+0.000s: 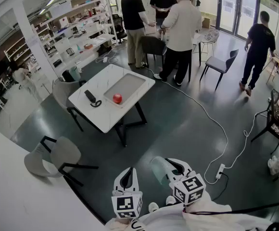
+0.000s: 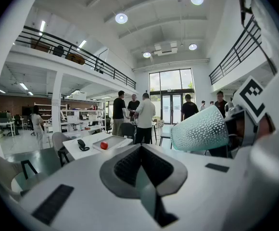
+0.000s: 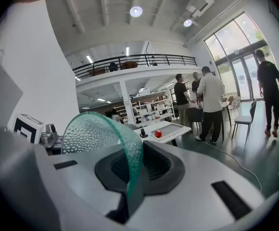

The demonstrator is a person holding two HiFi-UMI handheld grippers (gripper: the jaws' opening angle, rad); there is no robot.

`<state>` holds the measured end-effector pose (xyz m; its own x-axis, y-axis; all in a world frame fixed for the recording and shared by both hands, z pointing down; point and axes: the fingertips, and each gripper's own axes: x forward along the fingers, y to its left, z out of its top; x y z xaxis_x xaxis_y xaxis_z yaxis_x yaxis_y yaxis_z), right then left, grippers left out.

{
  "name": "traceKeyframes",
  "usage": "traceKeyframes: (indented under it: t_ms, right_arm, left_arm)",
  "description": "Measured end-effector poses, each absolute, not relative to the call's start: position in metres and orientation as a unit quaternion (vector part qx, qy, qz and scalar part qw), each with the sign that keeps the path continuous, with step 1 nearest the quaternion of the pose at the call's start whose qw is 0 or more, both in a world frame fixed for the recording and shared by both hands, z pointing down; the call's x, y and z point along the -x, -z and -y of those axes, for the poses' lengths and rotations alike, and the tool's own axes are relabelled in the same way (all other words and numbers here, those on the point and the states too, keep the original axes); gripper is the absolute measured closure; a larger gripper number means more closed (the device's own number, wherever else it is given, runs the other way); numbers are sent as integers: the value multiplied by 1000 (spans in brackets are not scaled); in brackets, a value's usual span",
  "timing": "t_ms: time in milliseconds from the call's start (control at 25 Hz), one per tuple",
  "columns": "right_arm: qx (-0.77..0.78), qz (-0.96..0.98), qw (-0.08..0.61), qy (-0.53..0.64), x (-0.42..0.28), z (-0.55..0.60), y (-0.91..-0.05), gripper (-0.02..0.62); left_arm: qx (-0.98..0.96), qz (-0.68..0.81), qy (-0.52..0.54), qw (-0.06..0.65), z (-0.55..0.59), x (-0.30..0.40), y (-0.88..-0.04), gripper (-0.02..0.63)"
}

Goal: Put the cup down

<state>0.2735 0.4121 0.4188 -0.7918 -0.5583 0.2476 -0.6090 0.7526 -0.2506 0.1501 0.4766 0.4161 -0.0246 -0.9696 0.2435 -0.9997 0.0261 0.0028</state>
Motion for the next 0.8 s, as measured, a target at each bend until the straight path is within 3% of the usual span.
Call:
traceKeyframes:
  t_ms: [800]
  right_arm:
    - [-311,930,79,-177,-317,-378,-423,577]
  left_arm:
    - [-686,713,-96,106,-449,-194,-426,598]
